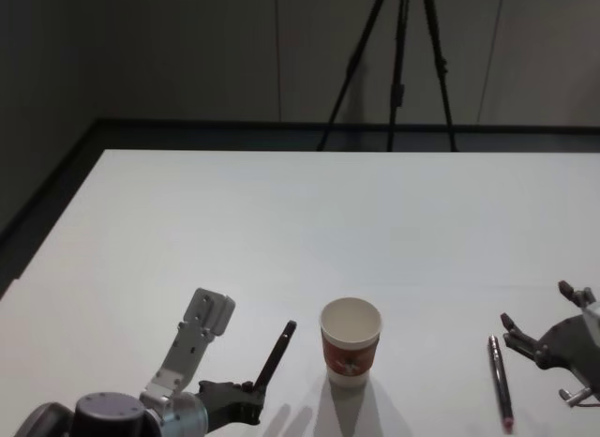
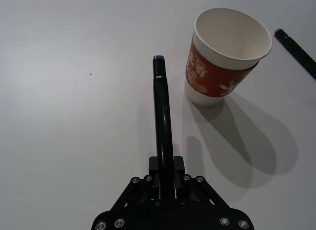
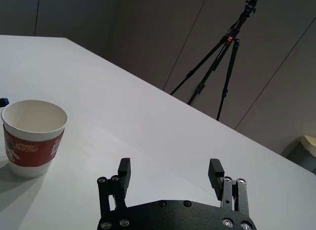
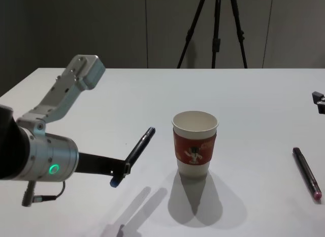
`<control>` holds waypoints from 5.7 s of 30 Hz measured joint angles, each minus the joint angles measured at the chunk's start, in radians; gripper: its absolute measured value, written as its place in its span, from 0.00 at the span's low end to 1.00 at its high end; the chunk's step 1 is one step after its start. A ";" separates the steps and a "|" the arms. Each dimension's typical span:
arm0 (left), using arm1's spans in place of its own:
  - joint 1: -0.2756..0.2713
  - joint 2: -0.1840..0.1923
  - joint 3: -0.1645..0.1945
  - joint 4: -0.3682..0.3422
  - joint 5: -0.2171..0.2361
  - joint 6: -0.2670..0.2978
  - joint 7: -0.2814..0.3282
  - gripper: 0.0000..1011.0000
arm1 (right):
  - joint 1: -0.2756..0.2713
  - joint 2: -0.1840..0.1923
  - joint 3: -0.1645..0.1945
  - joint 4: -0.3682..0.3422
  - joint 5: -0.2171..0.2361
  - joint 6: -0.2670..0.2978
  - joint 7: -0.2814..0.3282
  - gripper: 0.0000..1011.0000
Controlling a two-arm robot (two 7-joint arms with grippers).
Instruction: Place the pen into the pen holder.
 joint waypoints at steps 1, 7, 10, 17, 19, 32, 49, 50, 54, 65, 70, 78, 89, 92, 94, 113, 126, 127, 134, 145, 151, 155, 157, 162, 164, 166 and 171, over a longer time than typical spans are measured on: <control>0.002 0.003 -0.001 -0.006 -0.003 -0.003 -0.003 0.16 | 0.000 0.000 0.000 0.000 0.000 0.000 0.000 0.99; 0.018 0.031 -0.011 -0.044 -0.032 -0.037 -0.027 0.16 | 0.000 0.000 0.000 0.000 0.000 0.000 0.000 0.99; 0.022 0.046 -0.016 -0.057 -0.049 -0.058 -0.044 0.16 | 0.000 0.000 0.000 0.000 0.000 0.000 0.000 0.99; 0.034 0.077 -0.034 -0.084 -0.089 -0.096 -0.078 0.16 | 0.000 0.000 0.000 0.000 0.000 0.000 0.000 0.99; 0.041 0.090 -0.044 -0.096 -0.105 -0.108 -0.090 0.16 | 0.000 0.000 0.000 0.000 0.000 0.000 0.000 0.99; 0.080 0.148 -0.097 -0.159 -0.199 -0.172 -0.167 0.16 | 0.000 0.000 0.000 0.000 0.000 0.000 0.000 0.99; 0.138 0.204 -0.159 -0.208 -0.326 -0.257 -0.257 0.16 | 0.000 0.000 0.000 0.000 0.000 0.000 0.000 0.99; 0.141 0.206 -0.162 -0.208 -0.333 -0.260 -0.261 0.16 | 0.000 0.000 0.000 0.000 0.000 0.000 0.000 0.99; 0.153 0.216 -0.173 -0.210 -0.359 -0.277 -0.280 0.16 | 0.000 0.000 0.000 0.000 0.000 0.000 0.000 0.99; 0.186 0.253 -0.179 -0.222 -0.425 -0.330 -0.360 0.16 | 0.000 0.000 0.000 0.000 0.000 0.000 0.000 0.99; 0.198 0.265 -0.168 -0.233 -0.454 -0.352 -0.401 0.16 | 0.000 0.000 0.000 0.000 0.000 0.000 0.000 0.99; 0.210 0.283 -0.147 -0.255 -0.485 -0.374 -0.449 0.16 | 0.000 0.000 0.000 0.000 0.000 0.000 0.000 0.99; 0.217 0.300 -0.107 -0.308 -0.525 -0.384 -0.488 0.16 | 0.000 0.000 0.000 0.000 0.000 0.000 0.000 0.99; 0.217 0.301 -0.099 -0.318 -0.533 -0.384 -0.492 0.16 | 0.000 0.000 0.000 0.000 0.000 0.000 0.000 0.99; 0.216 0.304 -0.090 -0.328 -0.538 -0.384 -0.495 0.16 | 0.000 0.000 0.000 0.000 0.000 0.000 0.000 0.99; 0.212 0.329 -0.012 -0.380 -0.579 -0.391 -0.528 0.16 | 0.000 0.000 0.000 0.000 0.000 0.000 0.000 0.99; 0.218 0.354 0.034 -0.412 -0.613 -0.400 -0.549 0.16 | 0.000 0.000 0.000 0.000 0.000 0.000 0.000 0.99; 0.218 0.354 0.034 -0.412 -0.613 -0.400 -0.549 0.16 | 0.000 0.000 0.000 0.000 0.000 0.000 0.000 0.99; 0.215 0.361 0.059 -0.423 -0.632 -0.401 -0.551 0.16 | 0.000 0.000 0.000 0.000 0.000 0.000 0.000 0.99; 0.205 0.364 0.100 -0.433 -0.657 -0.401 -0.549 0.16 | 0.000 0.000 0.000 0.000 0.000 0.000 0.000 0.99; 0.195 0.366 0.121 -0.434 -0.667 -0.405 -0.547 0.16 | 0.000 0.000 0.000 0.000 0.000 0.000 0.000 0.99; 0.190 0.367 0.136 -0.437 -0.671 -0.409 -0.543 0.16 | 0.000 0.000 0.000 0.000 0.000 0.000 0.000 0.99; 0.188 0.369 0.144 -0.439 -0.673 -0.412 -0.541 0.16 | 0.000 0.000 0.000 0.000 0.000 0.000 0.000 0.99; 0.184 0.375 0.159 -0.444 -0.676 -0.417 -0.536 0.16 | 0.000 0.000 0.000 0.000 0.000 0.000 0.000 0.99; 0.183 0.378 0.165 -0.447 -0.678 -0.420 -0.532 0.16 | 0.000 0.000 0.000 0.000 0.000 0.000 0.000 0.99; 0.183 0.383 0.171 -0.450 -0.679 -0.422 -0.527 0.16 | 0.000 0.000 0.000 0.000 0.000 0.000 0.000 0.99; 0.182 0.385 0.173 -0.451 -0.680 -0.423 -0.524 0.16 | 0.000 0.000 0.000 0.000 0.000 0.000 0.000 0.99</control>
